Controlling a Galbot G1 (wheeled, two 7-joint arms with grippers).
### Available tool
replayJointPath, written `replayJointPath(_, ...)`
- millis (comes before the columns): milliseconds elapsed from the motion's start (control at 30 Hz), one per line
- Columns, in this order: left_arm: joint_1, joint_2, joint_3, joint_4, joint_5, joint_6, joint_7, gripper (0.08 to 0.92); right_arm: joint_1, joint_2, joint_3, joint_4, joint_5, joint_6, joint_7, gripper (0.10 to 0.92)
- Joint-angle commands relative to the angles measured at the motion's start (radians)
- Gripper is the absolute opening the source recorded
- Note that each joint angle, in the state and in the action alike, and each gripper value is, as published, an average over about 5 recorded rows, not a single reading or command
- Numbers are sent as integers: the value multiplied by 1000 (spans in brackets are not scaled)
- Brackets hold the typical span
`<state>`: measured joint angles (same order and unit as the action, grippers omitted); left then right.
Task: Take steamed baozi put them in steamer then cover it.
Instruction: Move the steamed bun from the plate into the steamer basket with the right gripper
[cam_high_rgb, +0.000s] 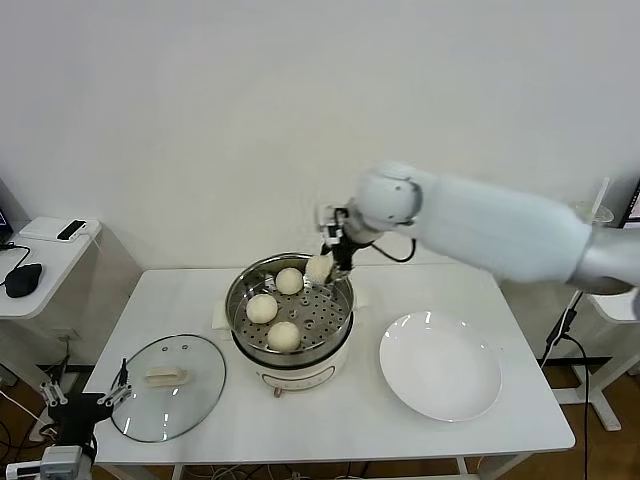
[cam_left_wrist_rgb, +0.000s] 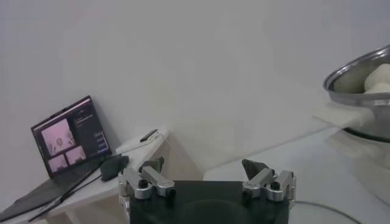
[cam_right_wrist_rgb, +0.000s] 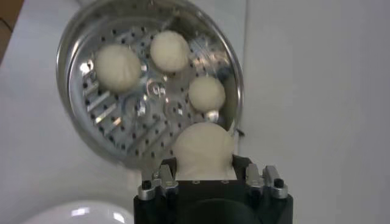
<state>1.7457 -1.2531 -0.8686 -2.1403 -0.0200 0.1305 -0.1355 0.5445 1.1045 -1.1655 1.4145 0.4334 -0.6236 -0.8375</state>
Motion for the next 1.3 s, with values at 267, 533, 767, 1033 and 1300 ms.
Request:
replayJointPath(267, -6, -7, 2, 6, 0, 0, 0, 823, -130, 135, -39, -107, -3, -84, 75, 586)
replayJointPath(533, -9, -3, 0, 9, -1, 0, 0, 823, -144, 134, -37, -126, -39, -89, 66, 592)
replayJointPath(767, -12, -4, 1, 14, -1, 0, 0, 823, -162, 128, -35, -131, -67, -91, 61, 594)
replayJointPath(1033, -12, -4, 1, 16, -1, -1, 0, 823, -171, 126, -19, -134, -73, -91, 60, 594)
replayJointPath(1300, -12, -5, -2, 15, -1, 0, 0, 823, -130, 79, 13, -85, -68, -90, 47, 737)
